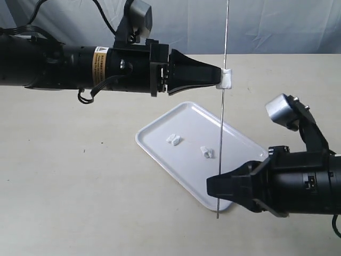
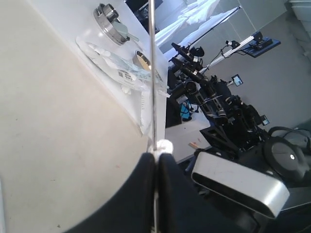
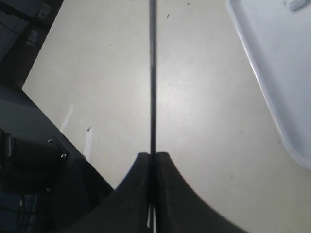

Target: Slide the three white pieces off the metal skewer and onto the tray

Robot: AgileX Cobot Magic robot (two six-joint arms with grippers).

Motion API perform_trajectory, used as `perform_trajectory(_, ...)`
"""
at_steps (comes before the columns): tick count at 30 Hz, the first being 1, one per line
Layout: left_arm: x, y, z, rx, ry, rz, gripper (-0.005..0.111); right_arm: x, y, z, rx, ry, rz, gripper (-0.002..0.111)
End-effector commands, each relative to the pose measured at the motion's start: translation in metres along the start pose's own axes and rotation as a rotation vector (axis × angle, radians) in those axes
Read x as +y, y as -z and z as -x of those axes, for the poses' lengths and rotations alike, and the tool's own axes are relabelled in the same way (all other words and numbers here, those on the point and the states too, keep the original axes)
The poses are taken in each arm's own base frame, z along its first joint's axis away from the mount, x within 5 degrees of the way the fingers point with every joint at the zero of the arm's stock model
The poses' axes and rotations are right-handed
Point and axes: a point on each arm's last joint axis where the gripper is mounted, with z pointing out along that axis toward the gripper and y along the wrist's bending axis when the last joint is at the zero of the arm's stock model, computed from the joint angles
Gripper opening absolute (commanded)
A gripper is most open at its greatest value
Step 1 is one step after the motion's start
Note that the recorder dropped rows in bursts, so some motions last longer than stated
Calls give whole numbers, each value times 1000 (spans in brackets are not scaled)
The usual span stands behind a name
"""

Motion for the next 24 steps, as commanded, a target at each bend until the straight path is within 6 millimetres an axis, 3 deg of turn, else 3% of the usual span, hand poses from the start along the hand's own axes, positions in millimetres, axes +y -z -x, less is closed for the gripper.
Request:
perform_trajectory(1, -3, 0, 6, -69, 10, -25, 0, -6, -2, -15, 73, -9, 2, -1)
perform_trajectory(13, -7, 1, 21, -105, -53, -29, 0, -9, -3, -31, 152, -25, 29, -1)
perform_trajectory(24, 11, 5, 30, -155, -85, 119, 0, -8, -2, -34, 179, -19, 49, -1)
